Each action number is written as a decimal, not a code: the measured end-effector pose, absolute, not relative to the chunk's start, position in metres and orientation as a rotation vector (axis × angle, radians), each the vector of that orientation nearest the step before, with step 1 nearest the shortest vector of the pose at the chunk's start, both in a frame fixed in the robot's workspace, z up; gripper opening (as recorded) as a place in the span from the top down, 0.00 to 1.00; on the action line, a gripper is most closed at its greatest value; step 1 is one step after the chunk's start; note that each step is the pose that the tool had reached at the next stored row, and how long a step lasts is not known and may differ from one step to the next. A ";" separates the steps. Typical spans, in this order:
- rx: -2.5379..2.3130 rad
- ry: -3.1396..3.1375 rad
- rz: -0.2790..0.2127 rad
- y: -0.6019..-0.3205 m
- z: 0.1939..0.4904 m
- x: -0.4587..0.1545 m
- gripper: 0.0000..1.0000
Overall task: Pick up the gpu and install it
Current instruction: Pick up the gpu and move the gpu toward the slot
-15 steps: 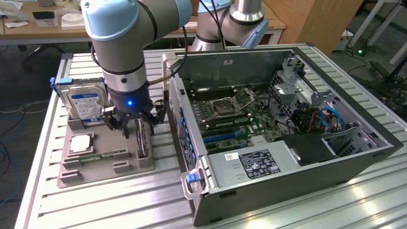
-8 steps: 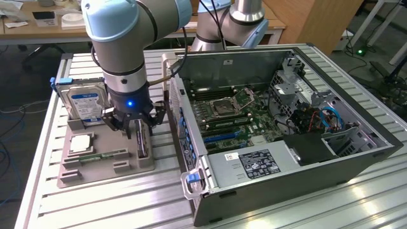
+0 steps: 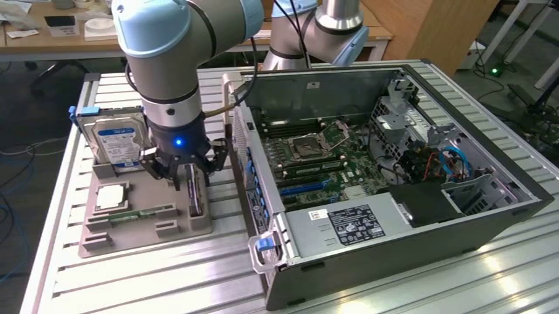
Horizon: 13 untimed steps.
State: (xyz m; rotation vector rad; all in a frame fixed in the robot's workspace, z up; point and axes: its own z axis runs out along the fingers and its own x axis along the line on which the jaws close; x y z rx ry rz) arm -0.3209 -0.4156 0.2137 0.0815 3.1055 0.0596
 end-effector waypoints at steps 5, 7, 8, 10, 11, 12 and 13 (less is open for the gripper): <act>0.082 3.106 0.059 -0.416 0.214 -0.320 0.50; 0.082 3.105 0.059 -0.416 0.214 -0.320 0.50; 0.082 3.105 0.059 -0.416 0.214 -0.320 0.50; 0.082 3.105 0.058 -0.416 0.214 -0.320 0.51; 0.082 3.105 0.058 -0.416 0.214 -0.320 0.58; 0.082 3.105 0.058 -0.416 0.214 -0.320 0.58; 0.082 3.105 0.058 -0.416 0.214 -0.320 0.65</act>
